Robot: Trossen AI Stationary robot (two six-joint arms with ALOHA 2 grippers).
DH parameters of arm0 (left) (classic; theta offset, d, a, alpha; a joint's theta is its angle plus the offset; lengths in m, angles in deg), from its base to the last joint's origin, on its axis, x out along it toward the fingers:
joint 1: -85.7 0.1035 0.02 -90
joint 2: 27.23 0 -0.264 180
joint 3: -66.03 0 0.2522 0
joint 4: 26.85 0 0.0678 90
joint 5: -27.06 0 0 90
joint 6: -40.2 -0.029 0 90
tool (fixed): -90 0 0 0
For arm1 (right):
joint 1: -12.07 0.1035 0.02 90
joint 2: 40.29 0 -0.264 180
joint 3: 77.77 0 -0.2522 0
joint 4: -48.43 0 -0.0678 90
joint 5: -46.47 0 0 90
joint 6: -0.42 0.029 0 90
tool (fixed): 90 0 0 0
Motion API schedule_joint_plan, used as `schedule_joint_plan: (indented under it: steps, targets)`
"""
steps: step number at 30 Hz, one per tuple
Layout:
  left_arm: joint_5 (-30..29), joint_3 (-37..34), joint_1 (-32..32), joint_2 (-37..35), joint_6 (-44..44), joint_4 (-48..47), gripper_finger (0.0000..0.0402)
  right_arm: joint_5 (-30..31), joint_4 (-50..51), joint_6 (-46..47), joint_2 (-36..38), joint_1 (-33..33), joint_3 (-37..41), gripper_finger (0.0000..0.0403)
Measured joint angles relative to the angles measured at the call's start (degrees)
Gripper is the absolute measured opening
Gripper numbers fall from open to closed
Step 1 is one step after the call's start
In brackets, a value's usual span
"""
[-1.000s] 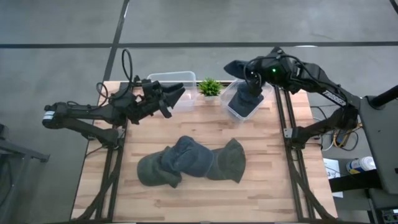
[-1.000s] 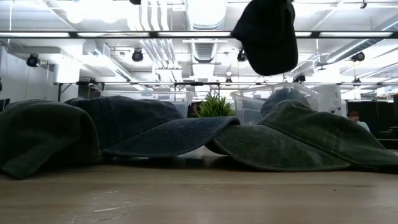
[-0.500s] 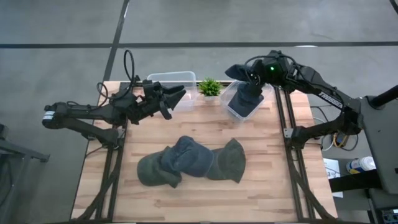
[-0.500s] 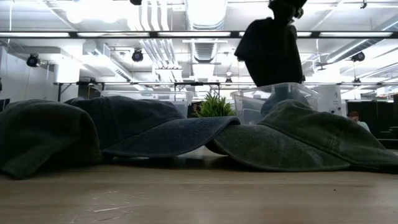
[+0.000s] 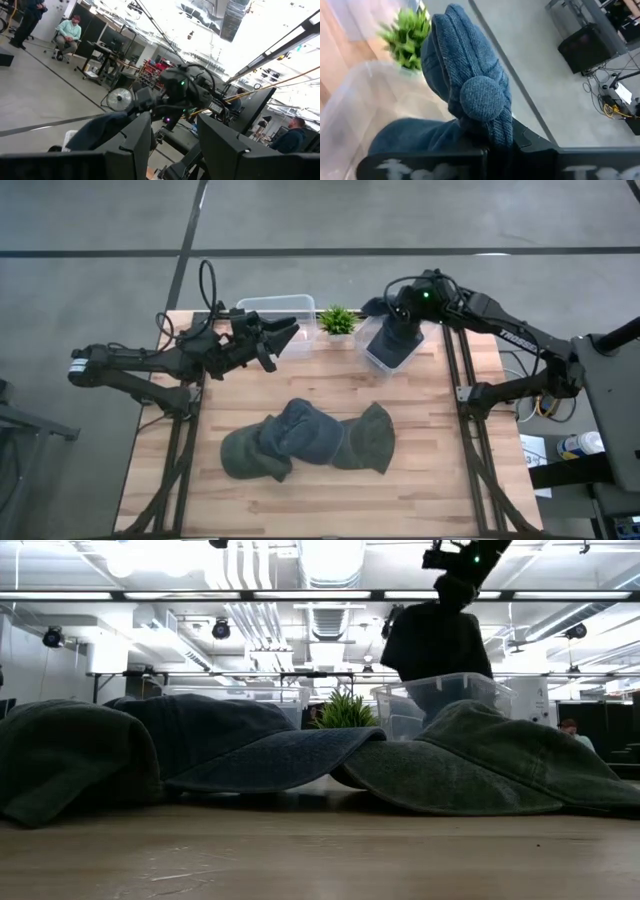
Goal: Pick and place caps into container
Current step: Put the top blue cap into the right transparent container
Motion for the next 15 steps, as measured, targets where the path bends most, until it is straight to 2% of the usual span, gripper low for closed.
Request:
schedule_joint_plan:
  steps: [9,15]
  targets:
    - [0.0,0.0,0.0,0.0,-0.4,0.0,0.0153,-0.9,-4.0,-1.0,0.1,0.0,6.9,0.0008]
    - [0.0,0.0,0.0,0.0,-0.8,0.0,0.0153,-4.4,-4.5,0.1,0.0,0.2,10.5,0.0008]
